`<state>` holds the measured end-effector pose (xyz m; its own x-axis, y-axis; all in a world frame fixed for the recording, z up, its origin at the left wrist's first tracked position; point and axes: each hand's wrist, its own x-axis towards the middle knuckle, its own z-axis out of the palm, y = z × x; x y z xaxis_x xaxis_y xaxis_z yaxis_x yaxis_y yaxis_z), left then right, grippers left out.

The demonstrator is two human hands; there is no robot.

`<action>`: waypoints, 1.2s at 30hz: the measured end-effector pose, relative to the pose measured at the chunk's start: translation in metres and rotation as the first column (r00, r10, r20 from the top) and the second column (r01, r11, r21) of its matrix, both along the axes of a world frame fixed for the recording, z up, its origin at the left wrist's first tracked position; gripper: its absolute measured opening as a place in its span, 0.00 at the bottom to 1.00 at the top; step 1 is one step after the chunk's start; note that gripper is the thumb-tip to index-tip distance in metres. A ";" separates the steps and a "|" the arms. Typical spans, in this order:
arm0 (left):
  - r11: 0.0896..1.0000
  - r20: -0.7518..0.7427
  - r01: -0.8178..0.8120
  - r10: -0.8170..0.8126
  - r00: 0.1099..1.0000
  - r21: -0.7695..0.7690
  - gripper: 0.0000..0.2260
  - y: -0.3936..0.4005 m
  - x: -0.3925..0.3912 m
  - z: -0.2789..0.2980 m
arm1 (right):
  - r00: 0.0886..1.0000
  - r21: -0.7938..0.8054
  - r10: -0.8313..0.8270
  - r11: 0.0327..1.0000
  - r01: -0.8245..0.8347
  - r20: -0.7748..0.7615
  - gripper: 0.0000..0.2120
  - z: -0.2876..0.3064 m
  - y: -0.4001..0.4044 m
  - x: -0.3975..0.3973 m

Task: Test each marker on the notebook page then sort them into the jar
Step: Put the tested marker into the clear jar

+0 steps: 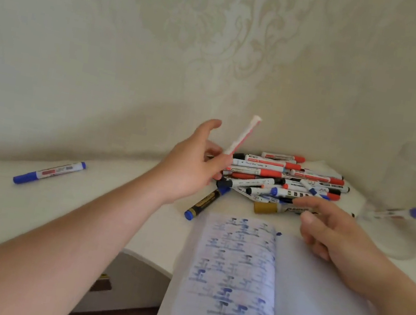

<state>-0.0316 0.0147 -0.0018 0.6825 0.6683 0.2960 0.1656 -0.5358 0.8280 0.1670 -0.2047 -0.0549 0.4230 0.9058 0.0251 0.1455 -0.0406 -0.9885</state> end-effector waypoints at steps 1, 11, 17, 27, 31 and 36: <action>0.996 -0.030 0.080 -0.079 0.996 0.049 0.21 -0.017 0.014 0.001 | 1.000 0.009 0.010 1.000 -0.011 0.017 0.39 0.000 -0.001 0.000; 0.804 -0.387 0.530 -0.413 0.824 0.269 0.05 -0.083 0.076 -0.035 | 0.999 0.060 -0.045 0.997 0.045 0.009 0.29 -0.008 0.005 0.006; 0.829 -0.274 0.538 -0.488 0.829 0.151 0.11 -0.080 0.080 -0.043 | 1.000 0.015 -0.005 1.000 0.004 0.024 0.32 -0.009 0.006 0.013; 0.909 -0.445 0.357 -0.235 0.864 0.214 0.22 -0.069 0.056 -0.053 | 0.895 0.095 -0.136 0.976 0.194 -0.424 0.22 -0.002 0.006 0.020; 0.860 -0.529 0.345 -0.107 0.842 0.376 0.17 -0.074 0.040 -0.063 | 0.862 -0.003 -0.277 0.953 0.304 -0.424 0.16 -0.003 0.009 0.024; 0.790 -0.546 0.395 -0.093 0.833 0.469 0.19 -0.073 0.037 -0.067 | 0.959 -0.013 -0.279 0.960 0.279 -0.037 0.10 -0.003 0.012 0.010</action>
